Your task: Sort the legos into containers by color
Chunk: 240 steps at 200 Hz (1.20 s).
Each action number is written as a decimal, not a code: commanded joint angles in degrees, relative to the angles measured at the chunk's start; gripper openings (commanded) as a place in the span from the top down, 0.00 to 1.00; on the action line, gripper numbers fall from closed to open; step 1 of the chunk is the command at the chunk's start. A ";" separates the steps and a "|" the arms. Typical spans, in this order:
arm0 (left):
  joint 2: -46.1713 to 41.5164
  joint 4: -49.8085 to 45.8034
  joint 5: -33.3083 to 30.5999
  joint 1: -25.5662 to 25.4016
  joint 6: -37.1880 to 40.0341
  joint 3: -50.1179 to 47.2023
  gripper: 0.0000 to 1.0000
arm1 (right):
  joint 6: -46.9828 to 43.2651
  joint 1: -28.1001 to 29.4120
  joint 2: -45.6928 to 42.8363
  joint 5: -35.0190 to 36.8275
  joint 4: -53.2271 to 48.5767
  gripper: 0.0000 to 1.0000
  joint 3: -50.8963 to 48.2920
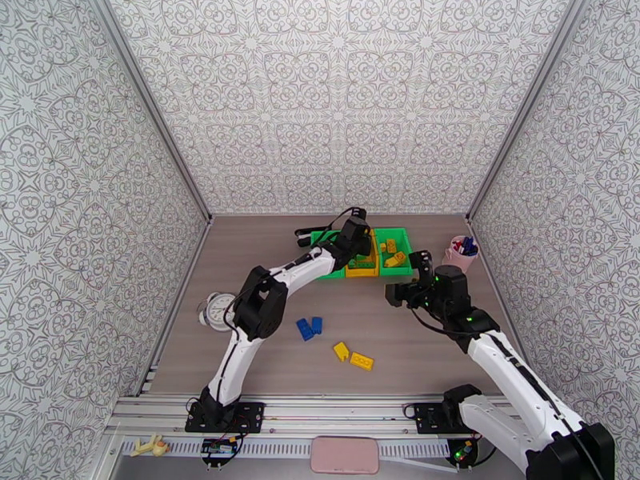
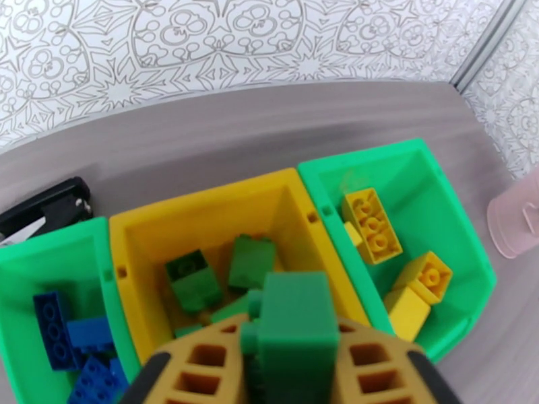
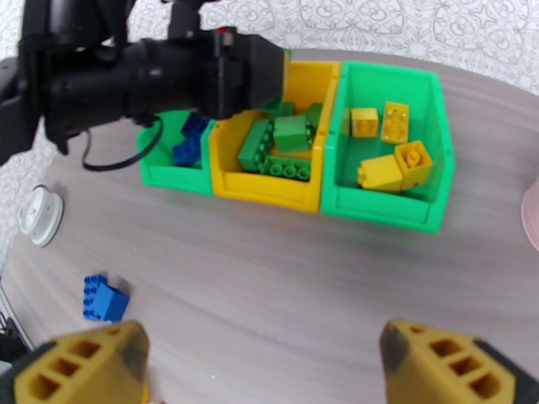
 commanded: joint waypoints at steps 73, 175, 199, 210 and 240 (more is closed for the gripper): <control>-9.40 0.11 1.85 0.27 2.46 -4.66 0.24 | 1.06 0.69 -0.52 -1.72 -0.94 0.06 -0.20; -53.11 13.00 8.53 1.26 11.92 -56.60 0.00 | 5.05 14.73 4.67 6.20 -3.62 0.05 0.38; -61.18 9.52 7.88 3.96 10.17 -63.45 0.00 | 7.47 20.37 6.04 9.66 -3.94 0.06 -0.10; -63.77 7.08 7.22 5.99 8.65 -64.90 0.00 | 8.82 23.07 6.81 11.14 -3.71 0.05 -0.43; -67.27 3.49 5.60 11.41 5.20 -67.35 0.00 | 12.52 31.41 10.16 16.10 -4.25 0.05 -0.18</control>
